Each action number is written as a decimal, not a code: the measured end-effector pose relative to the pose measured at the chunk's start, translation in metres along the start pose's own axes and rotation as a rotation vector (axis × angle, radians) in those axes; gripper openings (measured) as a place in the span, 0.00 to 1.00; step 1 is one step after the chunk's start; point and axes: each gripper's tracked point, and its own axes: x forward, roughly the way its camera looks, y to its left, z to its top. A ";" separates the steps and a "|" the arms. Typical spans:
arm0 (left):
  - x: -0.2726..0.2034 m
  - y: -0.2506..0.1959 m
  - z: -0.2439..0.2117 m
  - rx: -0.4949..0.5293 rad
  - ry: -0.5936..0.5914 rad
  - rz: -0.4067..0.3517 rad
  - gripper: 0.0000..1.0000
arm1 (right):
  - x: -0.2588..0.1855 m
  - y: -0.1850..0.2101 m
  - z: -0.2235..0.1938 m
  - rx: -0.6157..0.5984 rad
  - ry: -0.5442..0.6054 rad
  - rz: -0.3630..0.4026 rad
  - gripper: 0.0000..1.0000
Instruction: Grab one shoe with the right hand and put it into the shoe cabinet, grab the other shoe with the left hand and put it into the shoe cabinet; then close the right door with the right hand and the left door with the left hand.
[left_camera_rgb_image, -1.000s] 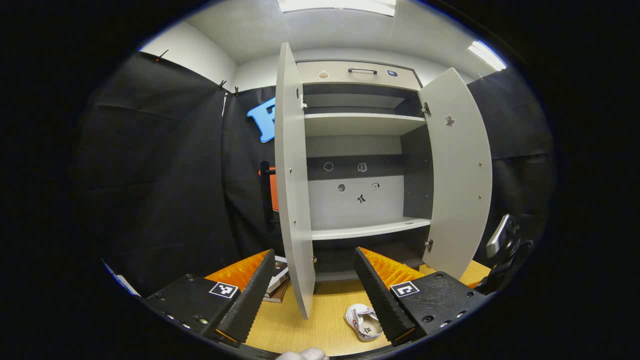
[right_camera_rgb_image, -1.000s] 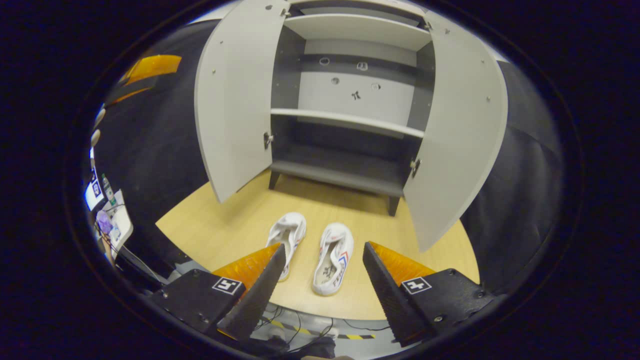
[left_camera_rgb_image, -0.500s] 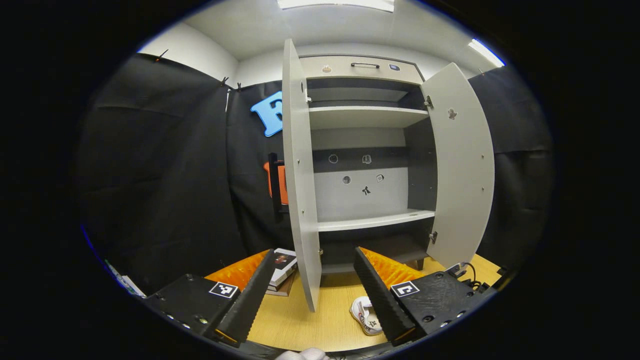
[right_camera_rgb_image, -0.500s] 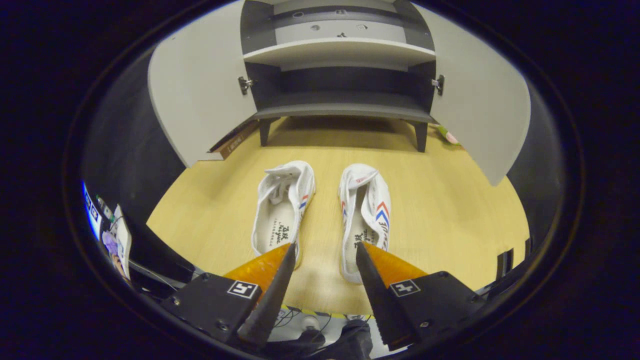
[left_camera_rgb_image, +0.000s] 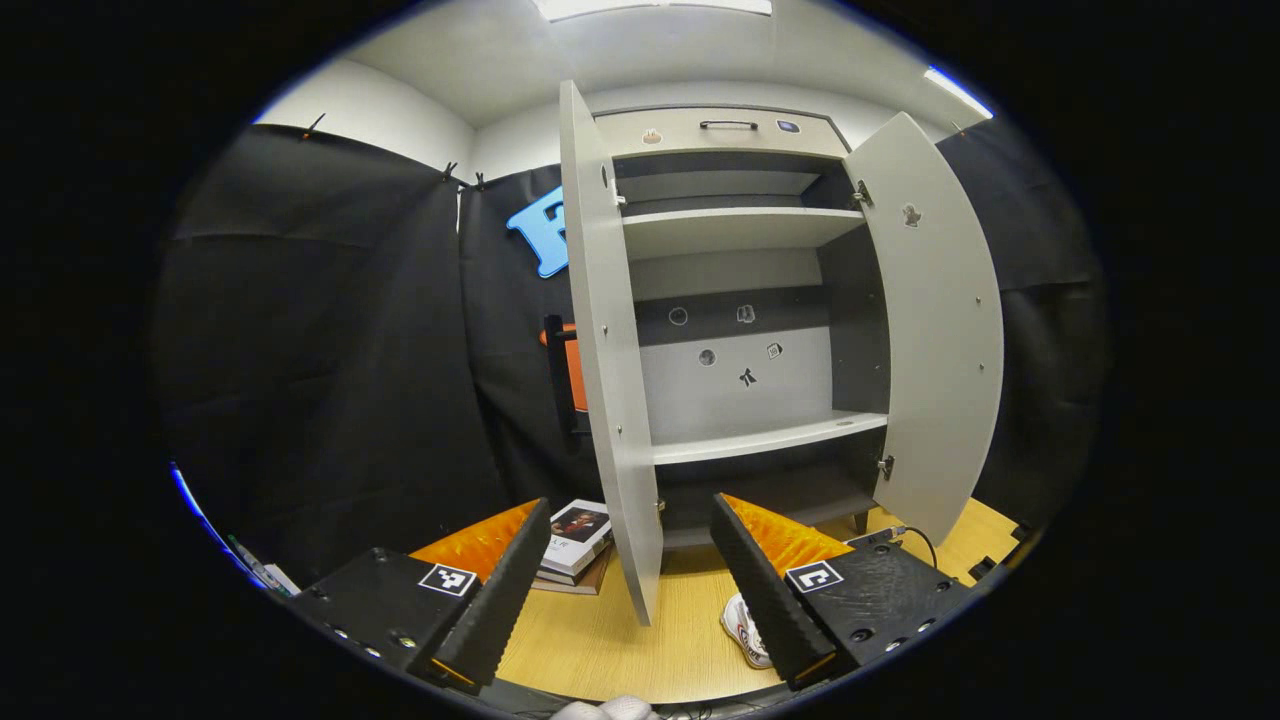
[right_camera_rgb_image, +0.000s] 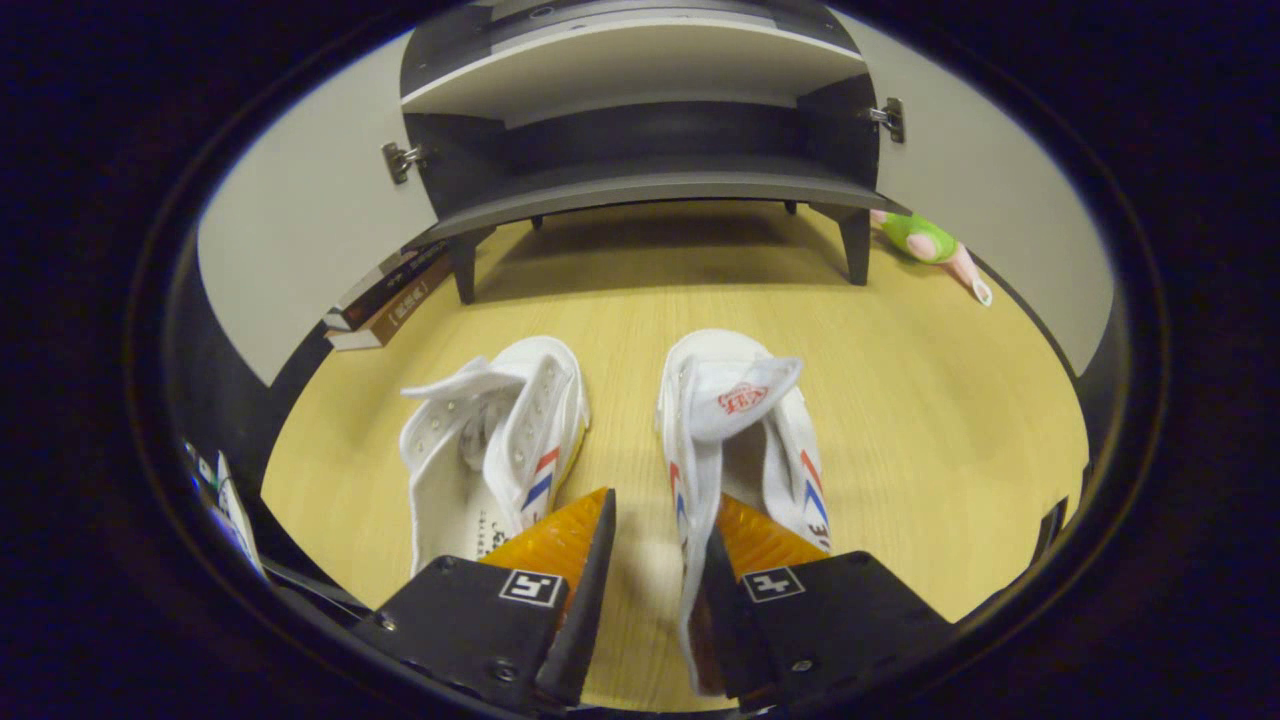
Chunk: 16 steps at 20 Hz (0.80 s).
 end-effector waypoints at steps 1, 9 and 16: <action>0.002 -0.001 0.001 -0.005 0.002 0.001 0.96 | 0.008 0.000 0.002 0.009 -0.004 0.006 0.42; 0.016 -0.018 0.002 -0.018 0.017 -0.004 0.96 | 0.008 -0.009 0.016 0.084 -0.023 0.054 0.05; 0.020 -0.036 0.009 -0.025 0.001 -0.030 0.96 | -0.035 -0.019 0.053 0.010 -0.073 0.069 0.04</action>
